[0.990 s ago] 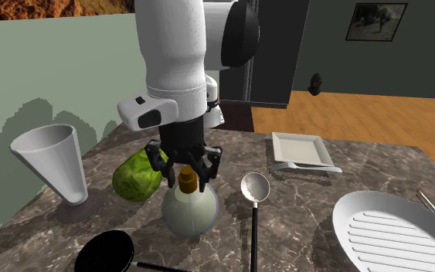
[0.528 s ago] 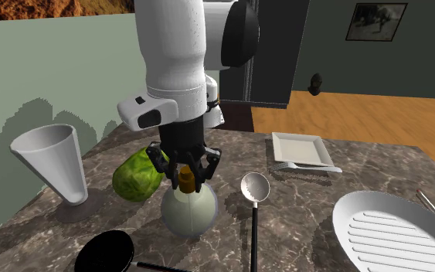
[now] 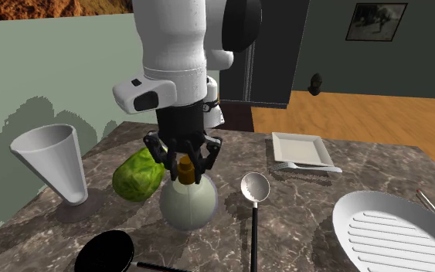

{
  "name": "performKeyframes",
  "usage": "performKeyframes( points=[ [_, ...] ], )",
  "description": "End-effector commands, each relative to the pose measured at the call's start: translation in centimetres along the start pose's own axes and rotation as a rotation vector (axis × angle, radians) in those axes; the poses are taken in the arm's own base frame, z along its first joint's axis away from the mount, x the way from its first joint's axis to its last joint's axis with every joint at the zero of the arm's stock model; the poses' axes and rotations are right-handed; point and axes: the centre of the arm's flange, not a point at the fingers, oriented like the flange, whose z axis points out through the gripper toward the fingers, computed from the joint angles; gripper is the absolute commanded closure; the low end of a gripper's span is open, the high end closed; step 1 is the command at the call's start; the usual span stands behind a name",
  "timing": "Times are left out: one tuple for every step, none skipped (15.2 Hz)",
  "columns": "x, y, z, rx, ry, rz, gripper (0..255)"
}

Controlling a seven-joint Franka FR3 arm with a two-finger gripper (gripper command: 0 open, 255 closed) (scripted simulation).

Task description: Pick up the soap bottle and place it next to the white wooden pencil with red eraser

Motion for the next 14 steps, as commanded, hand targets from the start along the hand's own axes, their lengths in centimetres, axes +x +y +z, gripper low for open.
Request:
performKeyframes(
  points=[
    [-0.1, 0.1, -1.1, 0.000, 0.000, 0.000, 255],
    [-0.1, 0.1, -1.6, 0.000, 0.000, 0.000, 255],
    [-0.1, 0.1, -2.2, 0.000, 0.000, 0.000, 255],
    [-0.1, 0.1, -2.7, 0.000, 0.000, 0.000, 255],
    [-0.1, 0.1, -3.2, 0.000, 0.000, 0.000, 255],
    [-0.1, 0.1, -3.7, 0.000, 0.000, 0.000, 255],
    [-0.1, 0.1, -4.3, 0.000, 0.000, 0.000, 255],
    [-0.1, 0.1, -4.8, 0.000, 0.000, 0.000, 255],
    [-0.1, 0.2, -5.3, 0.000, 0.000, 0.000, 255],
    [-0.1, 0.2, -5.9, 0.000, 0.000, 0.000, 255],
    [-0.1, 0.2, -6.4, 0.000, 0.000, 0.000, 255],
    [-0.1, 0.2, -6.9, 0.000, 0.000, 0.000, 255],
    [-0.1, 0.2, -7.4, 0.000, 0.000, 0.000, 255],
    [-0.1, 0.2, -8.0, 0.000, 0.000, 0.000, 255]
  ],
)
